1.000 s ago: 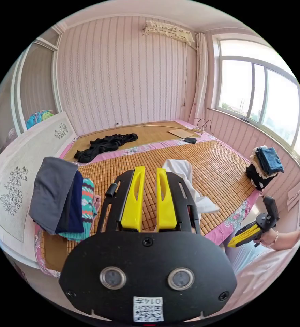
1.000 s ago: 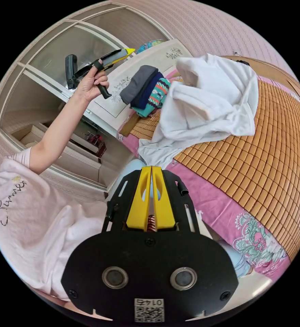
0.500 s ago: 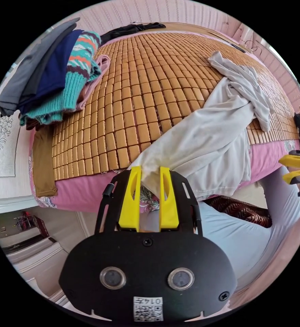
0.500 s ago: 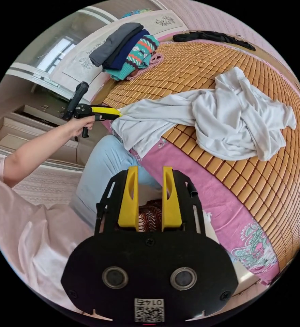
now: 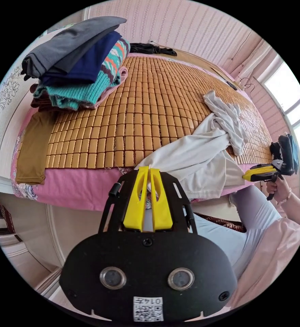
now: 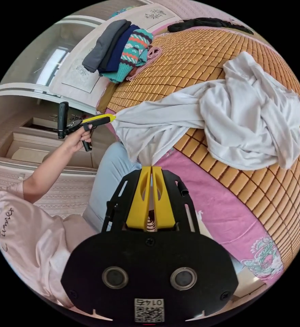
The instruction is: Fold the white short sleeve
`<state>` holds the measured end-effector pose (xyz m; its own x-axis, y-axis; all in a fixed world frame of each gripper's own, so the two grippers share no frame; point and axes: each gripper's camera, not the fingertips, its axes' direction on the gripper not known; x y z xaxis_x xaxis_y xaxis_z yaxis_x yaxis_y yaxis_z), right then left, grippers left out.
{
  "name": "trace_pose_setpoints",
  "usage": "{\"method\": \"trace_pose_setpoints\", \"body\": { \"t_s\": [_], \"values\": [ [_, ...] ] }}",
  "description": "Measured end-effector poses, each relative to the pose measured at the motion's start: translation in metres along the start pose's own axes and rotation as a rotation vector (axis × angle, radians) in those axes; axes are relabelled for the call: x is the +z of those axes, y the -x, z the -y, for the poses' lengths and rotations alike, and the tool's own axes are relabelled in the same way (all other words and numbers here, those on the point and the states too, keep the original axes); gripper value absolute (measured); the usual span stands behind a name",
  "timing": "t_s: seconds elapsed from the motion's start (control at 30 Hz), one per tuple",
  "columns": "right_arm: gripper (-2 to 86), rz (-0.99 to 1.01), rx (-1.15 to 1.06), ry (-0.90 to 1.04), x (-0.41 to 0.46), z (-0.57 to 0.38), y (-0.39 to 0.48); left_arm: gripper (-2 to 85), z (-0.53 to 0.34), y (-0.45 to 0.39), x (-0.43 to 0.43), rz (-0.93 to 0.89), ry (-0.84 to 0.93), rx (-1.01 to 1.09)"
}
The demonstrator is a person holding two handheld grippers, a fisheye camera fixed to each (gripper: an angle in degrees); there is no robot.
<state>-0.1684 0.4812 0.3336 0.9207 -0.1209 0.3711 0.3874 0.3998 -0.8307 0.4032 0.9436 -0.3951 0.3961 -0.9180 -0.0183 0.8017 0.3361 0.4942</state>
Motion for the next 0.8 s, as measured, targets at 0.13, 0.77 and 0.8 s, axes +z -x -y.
{"method": "trace_pose_setpoints", "body": {
  "t_s": [0.13, 0.77, 0.8],
  "values": [
    [-0.1, -0.056, 0.130, -0.150, -0.085, -0.071, -0.009, -1.0, -0.026, -0.002, -0.028, -0.121, -0.012, 0.008],
    [-0.3, -0.145, -0.186, -0.977, -0.376, -0.304, 0.228, -1.0, -0.128, -0.100, -0.322, -0.561, -0.772, 0.280],
    [-0.3, -0.145, -0.247, -1.037, -0.402, -0.310, 0.252, -1.0, -0.129, -0.110, -0.355, -0.546, -0.833, 0.320]
  ]
}}
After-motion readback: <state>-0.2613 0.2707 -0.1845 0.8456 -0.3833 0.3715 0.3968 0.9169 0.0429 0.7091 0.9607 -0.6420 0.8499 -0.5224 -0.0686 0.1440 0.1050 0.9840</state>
